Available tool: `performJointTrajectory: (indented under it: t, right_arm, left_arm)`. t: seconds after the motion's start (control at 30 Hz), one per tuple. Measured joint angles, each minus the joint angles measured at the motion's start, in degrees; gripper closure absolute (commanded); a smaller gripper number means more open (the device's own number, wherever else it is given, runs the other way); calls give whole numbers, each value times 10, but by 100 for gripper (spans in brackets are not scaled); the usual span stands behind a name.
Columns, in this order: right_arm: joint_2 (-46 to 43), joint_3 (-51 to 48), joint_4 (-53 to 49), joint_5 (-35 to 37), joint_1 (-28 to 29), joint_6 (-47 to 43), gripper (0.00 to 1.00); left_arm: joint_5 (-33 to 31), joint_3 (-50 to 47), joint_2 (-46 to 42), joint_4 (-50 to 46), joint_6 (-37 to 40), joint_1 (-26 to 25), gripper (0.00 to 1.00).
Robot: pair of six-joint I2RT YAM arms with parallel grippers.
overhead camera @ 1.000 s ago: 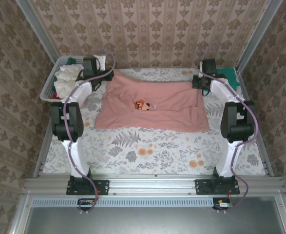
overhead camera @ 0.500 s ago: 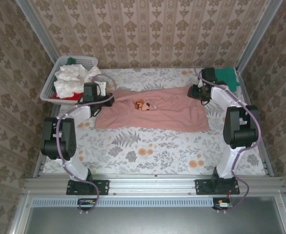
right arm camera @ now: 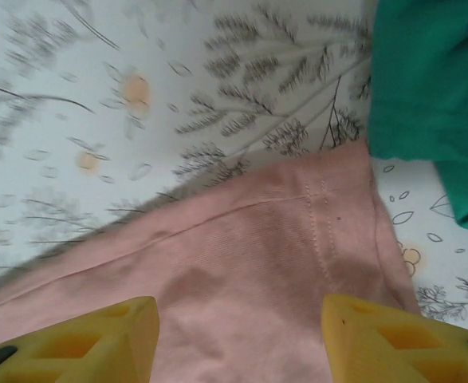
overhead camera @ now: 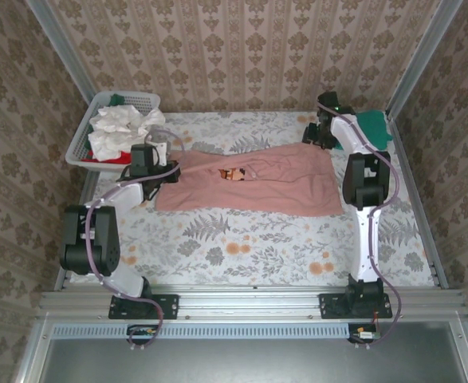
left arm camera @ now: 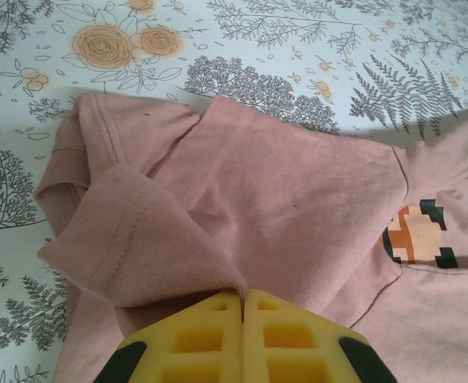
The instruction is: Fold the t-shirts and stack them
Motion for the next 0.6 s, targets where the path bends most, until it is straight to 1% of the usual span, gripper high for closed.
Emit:
performJointTrajectory:
  t: [0.1,0.2,0.23,0.3,0.33,0.37,0.4,0.43,0.47,0.53,0.57,0.6]
  right_arm:
    - [26,18,-24,0,0,-4,55]
    - [28,19,-39,0,-1,-7,66]
    - [28,23,-42,0,-1,-6,71]
    - [28,31,-46,0,-1,-12,77]
    - [28,38,-50,0,-2,-15,79]
    - [28,46,-54,0,-2,-15,75]
    - [28,54,-56,0,-2,-14,67]
    - [28,61,-59,0,-2,-14,54]
    - [28,65,-61,1,-2,-13,51]
    - [27,67,-62,5,-3,-17,49]
    - [27,67,-62,7,-4,-15,45]
    - [27,67,-61,7,-4,-14,44]
  left_arm:
    - [-5,-6,-11,-12,0,4,100]
    - [-6,-6,-11,-27,0,16,100]
    - [-6,-6,-11,-29,0,20,100]
    - [-6,-3,-11,-35,0,27,100]
    - [-5,1,-11,-39,0,28,100]
    - [-5,10,-10,-47,0,31,100]
    - [-5,19,-9,-54,0,31,100]
    - [-4,33,-7,-61,0,31,100]
    - [-4,43,-7,-63,0,31,100]
    - [-2,60,-7,-62,0,31,100]
    - [0,66,-6,-63,0,31,100]
    - [1,71,-4,-62,0,31,100]
